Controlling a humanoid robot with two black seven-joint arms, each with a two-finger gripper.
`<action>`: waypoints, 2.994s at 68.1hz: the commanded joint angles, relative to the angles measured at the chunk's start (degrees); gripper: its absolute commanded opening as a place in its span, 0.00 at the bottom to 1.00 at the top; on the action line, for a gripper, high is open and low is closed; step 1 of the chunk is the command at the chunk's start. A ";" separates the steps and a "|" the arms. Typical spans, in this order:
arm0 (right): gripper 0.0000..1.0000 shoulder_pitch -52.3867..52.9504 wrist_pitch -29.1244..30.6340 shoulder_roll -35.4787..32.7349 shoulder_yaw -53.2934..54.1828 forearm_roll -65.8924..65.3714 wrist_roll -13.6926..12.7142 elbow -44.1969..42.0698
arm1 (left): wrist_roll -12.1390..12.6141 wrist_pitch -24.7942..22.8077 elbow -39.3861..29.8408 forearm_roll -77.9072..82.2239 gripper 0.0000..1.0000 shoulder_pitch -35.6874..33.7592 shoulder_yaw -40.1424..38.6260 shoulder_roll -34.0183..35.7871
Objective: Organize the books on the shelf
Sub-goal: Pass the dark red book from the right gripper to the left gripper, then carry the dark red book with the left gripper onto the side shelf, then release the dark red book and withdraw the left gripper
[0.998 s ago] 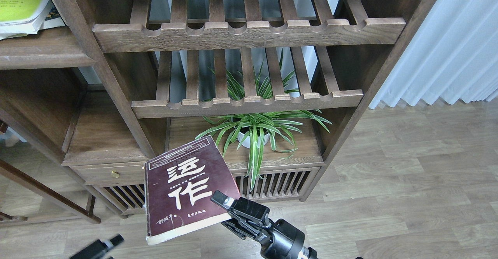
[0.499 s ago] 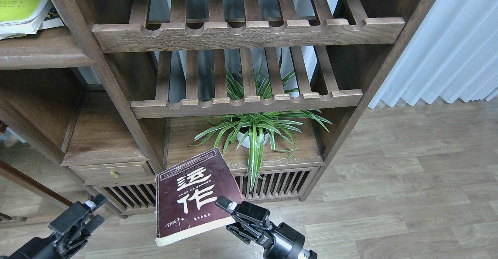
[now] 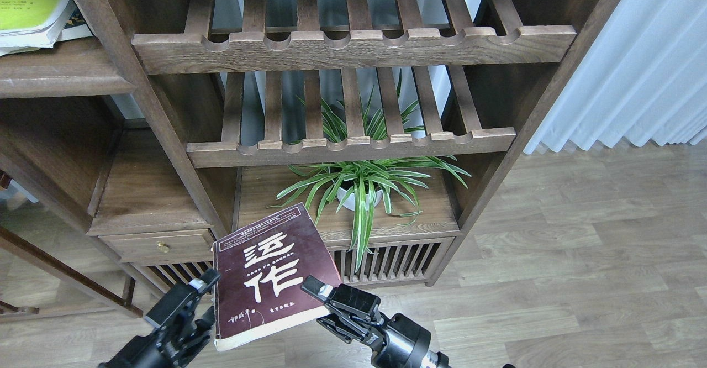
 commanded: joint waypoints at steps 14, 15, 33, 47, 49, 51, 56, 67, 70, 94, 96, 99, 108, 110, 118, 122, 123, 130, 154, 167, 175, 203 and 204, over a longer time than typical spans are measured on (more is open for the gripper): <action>0.04 -0.36 0.00 0.00 -0.18 -1.19 -0.03 0.49 | 0.61 0.00 0.99 0.53 0.98 -1.87 0.05 -4.34; 0.04 -0.36 0.00 0.00 -0.10 -1.19 -0.03 0.58 | 0.61 0.00 1.08 0.53 0.97 -1.87 0.05 -4.34; 0.05 -0.89 0.00 0.00 -0.10 -1.27 -0.03 1.02 | -3.26 0.00 0.47 -1.14 0.18 -1.61 -0.48 -5.05; 0.05 -1.68 0.00 0.00 -0.10 -1.98 -0.03 1.46 | -3.01 0.00 0.20 -0.97 0.00 -2.22 -1.27 -7.60; 0.05 -1.77 0.00 0.00 -0.10 -1.98 -0.03 1.46 | -2.47 0.00 0.20 -0.97 0.00 -2.22 -1.27 -7.42; 0.05 -1.77 0.00 0.00 -0.10 -2.06 -0.03 1.46 | -1.51 0.00 0.20 -0.88 0.00 -2.22 -1.18 -7.24; 0.09 -1.85 0.00 0.00 -0.10 -2.33 -0.03 1.37 | 0.51 0.00 0.20 -0.88 0.00 -1.87 -1.27 -6.98; 0.41 -1.77 0.00 0.00 0.08 -4.26 -0.03 1.11 | 3.94 0.00 -0.06 -0.88 0.00 -0.81 -1.36 -3.29; 0.53 -1.50 0.00 0.00 0.08 -4.88 -0.03 0.67 | 4.21 0.00 -0.41 -0.88 0.00 -0.29 -1.36 -1.62; 0.95 -0.98 0.00 0.00 -0.01 -7.43 -0.03 -0.47 | 5.26 0.00 -9.11 -0.97 0.00 5.69 -8.56 21.93; 0.95 -0.54 0.00 0.00 -0.10 -7.43 -0.03 -0.47 | 5.26 0.00 -9.90 -0.97 0.00 6.22 -11.81 27.03; 0.95 -0.18 0.00 0.00 -0.10 -7.34 -0.03 -0.47 | 5.26 0.00 -9.99 -0.97 0.00 6.31 -13.31 29.58; 0.96 0.69 0.00 0.00 -0.10 -7.43 -0.03 -0.56 | 5.35 0.00 -9.20 -0.88 0.00 6.31 -18.84 36.78; 0.97 0.78 0.00 0.00 -0.10 -7.43 -0.03 -0.74 | 5.44 0.00 -9.03 -0.88 0.00 6.31 -20.34 38.01; 0.98 1.49 0.00 0.00 -0.10 -7.43 -0.03 -1.88 | 5.61 0.00 -8.59 -0.88 0.00 6.31 -25.44 41.97; 0.99 1.75 0.00 0.00 -0.10 -7.51 -0.03 -2.49 | 6.32 0.00 -8.59 -0.88 0.00 6.31 -28.07 44.43; 0.99 1.75 0.00 0.00 -0.10 -7.43 -0.03 -2.67 | 6.41 0.00 -8.59 -0.88 0.00 6.31 -28.34 44.70; 0.99 2.36 0.00 0.00 -0.10 -7.43 -0.03 -3.90 | 7.81 0.00 -8.59 -0.88 0.00 6.31 -32.03 47.07; 0.99 3.77 0.00 0.00 0.08 -7.51 -0.03 -5.31 | 12.03 0.00 -1.21 -0.88 0.01 6.31 -41.34 49.62; 0.99 4.74 0.00 0.00 -0.01 -7.51 -0.03 -6.89 | 13.08 0.00 4.24 -0.97 0.00 6.31 -45.74 49.71; 0.99 4.74 0.00 0.00 -0.10 -7.51 -0.03 -7.15 | 15.19 0.00 5.74 -1.41 0.00 6.22 -48.90 49.71; 0.99 4.39 0.00 0.00 -0.18 -7.60 -0.03 -7.15 | 15.99 0.00 10.92 -2.55 0.00 -5.29 -49.79 50.85; 0.99 4.30 0.00 0.00 -0.18 -7.60 -0.03 -7.15 | 15.99 0.00 11.45 -2.55 0.00 -6.43 -49.35 51.20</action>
